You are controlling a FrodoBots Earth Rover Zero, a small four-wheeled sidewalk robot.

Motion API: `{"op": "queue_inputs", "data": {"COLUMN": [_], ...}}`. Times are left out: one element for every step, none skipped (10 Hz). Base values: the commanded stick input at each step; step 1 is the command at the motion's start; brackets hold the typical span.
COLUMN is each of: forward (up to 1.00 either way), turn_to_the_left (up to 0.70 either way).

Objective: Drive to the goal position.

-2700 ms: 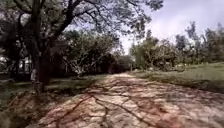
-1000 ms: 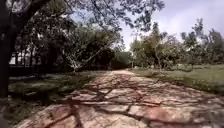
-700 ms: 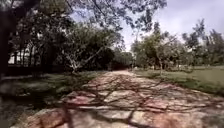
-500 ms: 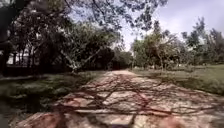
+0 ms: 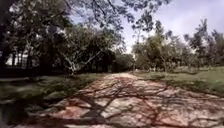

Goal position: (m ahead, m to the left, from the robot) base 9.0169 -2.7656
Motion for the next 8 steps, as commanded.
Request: {"op": "queue_inputs", "data": {"forward": [0.70, 0.70, 0.70, 0.70, 0.70, 0.70, 0.70, 0.70], "turn_to_the_left": [0.00, 0.00, 0.00, 0.00, 0.00, 0.00, 0.00, 0.00]}}
